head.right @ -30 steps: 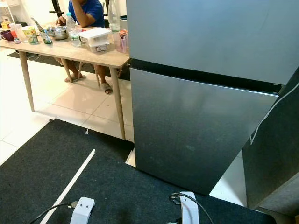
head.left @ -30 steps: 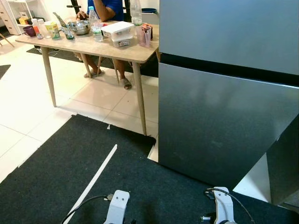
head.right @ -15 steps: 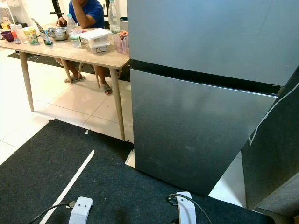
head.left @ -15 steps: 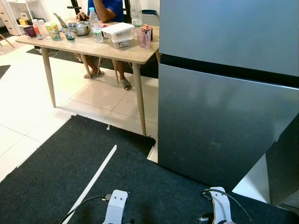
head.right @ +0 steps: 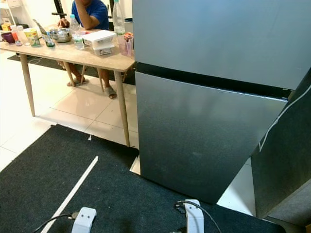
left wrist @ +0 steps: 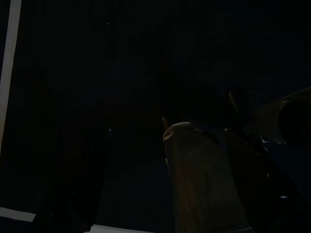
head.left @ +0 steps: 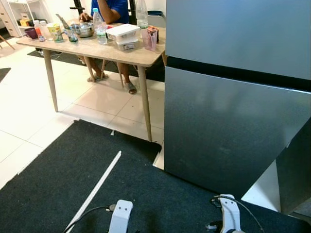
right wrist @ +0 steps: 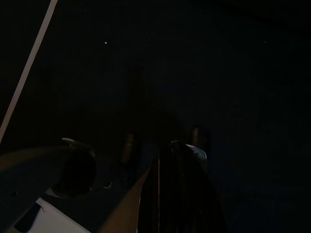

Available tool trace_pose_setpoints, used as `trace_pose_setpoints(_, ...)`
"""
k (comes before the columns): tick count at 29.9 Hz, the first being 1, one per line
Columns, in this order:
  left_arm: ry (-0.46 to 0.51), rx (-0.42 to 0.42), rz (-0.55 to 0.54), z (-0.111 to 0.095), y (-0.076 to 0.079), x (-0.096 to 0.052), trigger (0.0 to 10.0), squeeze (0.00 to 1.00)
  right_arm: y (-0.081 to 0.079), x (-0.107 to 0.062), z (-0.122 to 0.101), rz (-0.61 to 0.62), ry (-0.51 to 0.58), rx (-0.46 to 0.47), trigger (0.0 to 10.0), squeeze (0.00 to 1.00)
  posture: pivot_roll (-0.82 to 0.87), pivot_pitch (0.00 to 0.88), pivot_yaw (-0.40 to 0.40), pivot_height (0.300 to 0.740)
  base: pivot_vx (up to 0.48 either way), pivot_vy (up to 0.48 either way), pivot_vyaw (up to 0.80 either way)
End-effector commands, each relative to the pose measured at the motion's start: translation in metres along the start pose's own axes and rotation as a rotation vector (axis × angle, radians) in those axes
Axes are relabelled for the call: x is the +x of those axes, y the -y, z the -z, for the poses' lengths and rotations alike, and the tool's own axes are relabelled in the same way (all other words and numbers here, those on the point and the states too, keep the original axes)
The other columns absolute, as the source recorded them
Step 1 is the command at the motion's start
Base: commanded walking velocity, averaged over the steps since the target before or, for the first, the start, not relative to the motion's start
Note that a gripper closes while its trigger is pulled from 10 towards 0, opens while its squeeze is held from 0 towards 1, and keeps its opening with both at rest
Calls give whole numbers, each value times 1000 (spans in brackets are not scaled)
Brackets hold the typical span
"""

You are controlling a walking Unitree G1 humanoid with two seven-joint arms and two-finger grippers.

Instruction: Restocking fridge

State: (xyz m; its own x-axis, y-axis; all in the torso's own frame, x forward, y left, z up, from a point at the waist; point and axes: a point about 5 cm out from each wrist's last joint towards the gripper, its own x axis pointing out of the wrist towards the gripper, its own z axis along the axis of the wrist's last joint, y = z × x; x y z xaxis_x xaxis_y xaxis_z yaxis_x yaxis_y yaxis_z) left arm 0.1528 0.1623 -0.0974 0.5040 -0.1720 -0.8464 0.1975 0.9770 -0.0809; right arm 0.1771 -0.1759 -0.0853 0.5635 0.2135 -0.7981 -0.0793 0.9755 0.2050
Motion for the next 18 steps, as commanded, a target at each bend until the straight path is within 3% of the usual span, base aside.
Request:
trace_pose_setpoints(1,-12,26,3,2,-3,-1,10000,0,-2,0,2,-2,-7,8,10000,0,-66,10,-3,740,0,0,0)
trace_pose_setpoints(18,-50,82,30,17,0,-4,10000,0,-3,-2,15,-21,-55,-18,10000,0,-54,26,-25,740,0,0,0)
